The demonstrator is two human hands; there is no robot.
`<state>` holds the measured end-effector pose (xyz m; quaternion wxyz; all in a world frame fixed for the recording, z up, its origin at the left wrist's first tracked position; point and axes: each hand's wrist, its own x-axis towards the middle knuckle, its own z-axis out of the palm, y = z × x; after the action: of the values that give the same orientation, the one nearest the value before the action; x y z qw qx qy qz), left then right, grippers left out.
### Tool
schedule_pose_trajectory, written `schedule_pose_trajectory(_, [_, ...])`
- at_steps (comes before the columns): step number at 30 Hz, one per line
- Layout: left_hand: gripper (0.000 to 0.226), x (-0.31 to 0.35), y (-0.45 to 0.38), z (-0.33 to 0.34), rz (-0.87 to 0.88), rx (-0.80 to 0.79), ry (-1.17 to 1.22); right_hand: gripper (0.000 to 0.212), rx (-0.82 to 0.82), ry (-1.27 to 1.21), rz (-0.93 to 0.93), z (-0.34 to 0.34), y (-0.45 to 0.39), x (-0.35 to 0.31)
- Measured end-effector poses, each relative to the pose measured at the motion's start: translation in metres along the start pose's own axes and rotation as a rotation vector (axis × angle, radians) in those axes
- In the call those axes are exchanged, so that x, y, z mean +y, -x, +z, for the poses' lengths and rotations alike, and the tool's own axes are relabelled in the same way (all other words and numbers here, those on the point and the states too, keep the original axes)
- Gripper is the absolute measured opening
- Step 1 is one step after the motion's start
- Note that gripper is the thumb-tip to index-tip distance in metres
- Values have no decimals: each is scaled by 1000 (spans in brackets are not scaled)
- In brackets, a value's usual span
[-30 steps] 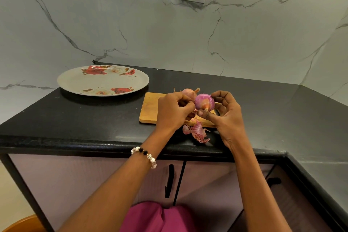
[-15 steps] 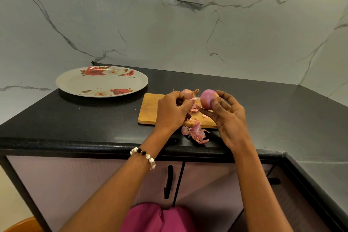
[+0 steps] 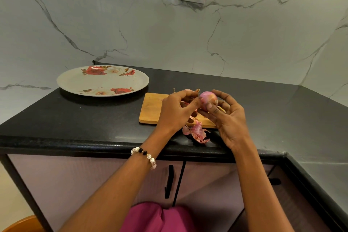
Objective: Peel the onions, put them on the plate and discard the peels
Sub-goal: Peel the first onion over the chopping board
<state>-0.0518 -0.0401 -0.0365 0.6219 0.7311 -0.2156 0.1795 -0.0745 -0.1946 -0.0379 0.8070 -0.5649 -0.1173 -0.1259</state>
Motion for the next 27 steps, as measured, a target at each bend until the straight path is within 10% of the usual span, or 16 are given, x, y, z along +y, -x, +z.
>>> schedule_pose_trajectory(27, [21,2,0,-3,-237,48,245,47,-13,29,-22,0,1,1])
